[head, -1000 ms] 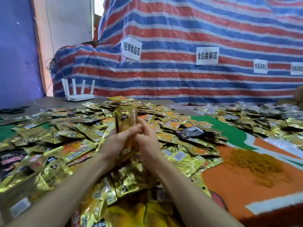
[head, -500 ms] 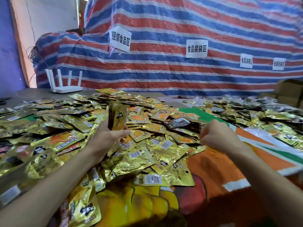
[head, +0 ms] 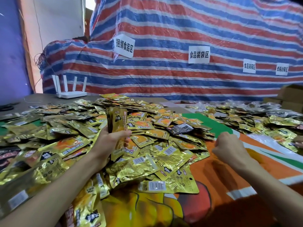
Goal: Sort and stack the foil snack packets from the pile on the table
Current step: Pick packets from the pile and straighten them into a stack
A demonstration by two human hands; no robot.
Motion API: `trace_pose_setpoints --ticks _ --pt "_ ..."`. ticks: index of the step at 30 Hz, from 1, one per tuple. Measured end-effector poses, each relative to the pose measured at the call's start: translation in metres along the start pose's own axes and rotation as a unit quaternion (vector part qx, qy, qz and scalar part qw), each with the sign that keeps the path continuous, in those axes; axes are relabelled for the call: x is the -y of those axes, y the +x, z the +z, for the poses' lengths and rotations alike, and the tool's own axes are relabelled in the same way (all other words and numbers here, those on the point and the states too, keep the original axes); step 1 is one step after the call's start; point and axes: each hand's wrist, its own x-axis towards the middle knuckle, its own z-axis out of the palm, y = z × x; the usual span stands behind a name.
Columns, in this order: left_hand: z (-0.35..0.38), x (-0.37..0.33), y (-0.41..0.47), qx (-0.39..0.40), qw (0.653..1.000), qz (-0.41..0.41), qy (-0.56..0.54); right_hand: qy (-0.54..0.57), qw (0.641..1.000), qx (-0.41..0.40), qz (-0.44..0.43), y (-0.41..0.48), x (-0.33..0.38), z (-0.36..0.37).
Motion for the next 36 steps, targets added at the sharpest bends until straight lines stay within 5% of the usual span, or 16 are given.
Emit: trace_pose_setpoints --ticks 5,12,18,23,25,29,32,36 --pt "-0.002 -0.003 -0.001 -0.006 1.000 -0.010 -0.026 -0.016 0.999 -0.030 0.023 -0.001 0.014 -0.011" --pt "-0.004 -0.007 -0.002 -0.013 0.999 -0.011 -0.038 -0.025 0.997 0.061 0.047 0.002 0.025 -0.013" --pt "-0.005 -0.009 -0.003 0.002 0.998 -0.013 -0.058 -0.078 0.995 0.027 0.053 0.000 0.025 -0.017" --pt "-0.006 -0.009 -0.004 0.006 0.997 -0.031 -0.067 0.067 0.997 -0.039 -0.021 0.007 0.046 -0.018" --pt "-0.008 -0.009 -0.004 0.015 0.996 -0.041 -0.083 0.251 0.965 0.004 -0.070 0.006 0.068 -0.016" --pt "-0.011 -0.011 -0.004 0.044 0.993 -0.056 -0.091 0.546 0.819 0.151 -0.092 0.002 0.126 -0.004" --pt "-0.013 -0.013 -0.004 0.047 0.987 -0.078 -0.130 0.627 0.741 0.222 -0.094 -0.002 0.165 0.011" --pt "-0.015 -0.013 -0.003 0.016 0.987 -0.104 -0.123 0.685 0.689 0.210 -0.110 -0.013 0.190 0.032"
